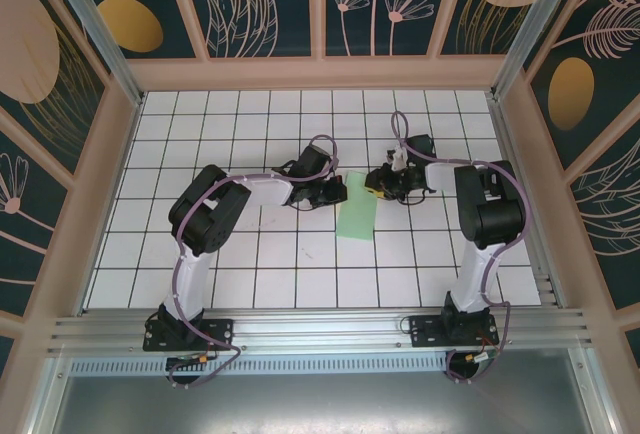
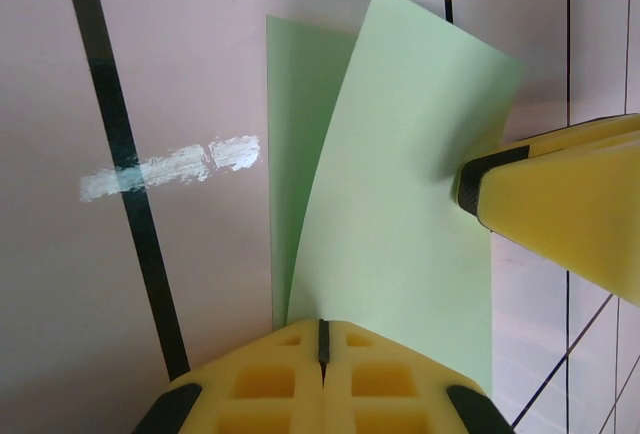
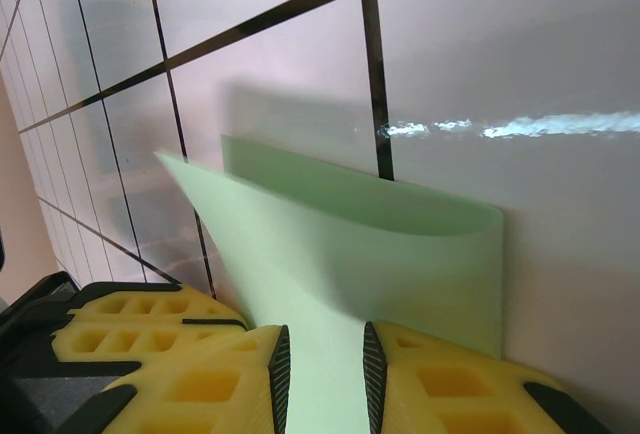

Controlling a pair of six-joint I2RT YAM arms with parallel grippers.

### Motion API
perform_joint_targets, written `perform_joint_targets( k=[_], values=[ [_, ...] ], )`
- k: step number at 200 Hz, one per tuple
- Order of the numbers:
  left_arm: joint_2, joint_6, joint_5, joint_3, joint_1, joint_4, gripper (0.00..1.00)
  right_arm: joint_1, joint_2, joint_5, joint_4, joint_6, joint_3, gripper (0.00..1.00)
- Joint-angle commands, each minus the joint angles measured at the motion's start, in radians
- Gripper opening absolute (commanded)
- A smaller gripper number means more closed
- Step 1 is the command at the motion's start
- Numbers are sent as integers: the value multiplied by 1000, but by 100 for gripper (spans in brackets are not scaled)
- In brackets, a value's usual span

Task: Fold a paper plane with a square sheet of paper (pick it up from the middle)
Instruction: Fold the square sheet of paper in half at the center of the table.

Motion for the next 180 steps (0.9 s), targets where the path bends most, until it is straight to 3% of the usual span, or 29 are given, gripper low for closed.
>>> perform_joint_targets(
  k=[1,72,138,180],
  values=[
    [65,26,-38,-14,-7,-98,5,-13,47,77,-12,-32,-18,30],
    [62,26,-41,-19,-6,-98,5,-15,-62,-38,-47,-22,77,30],
    [62,27,-38,-17,-6,-98,5,-31,31,-11,-44,-30,94,30],
    [61,27,-38,-17,-7,-98,5,-33,88,72,-75,-35,93,30]
  ],
)
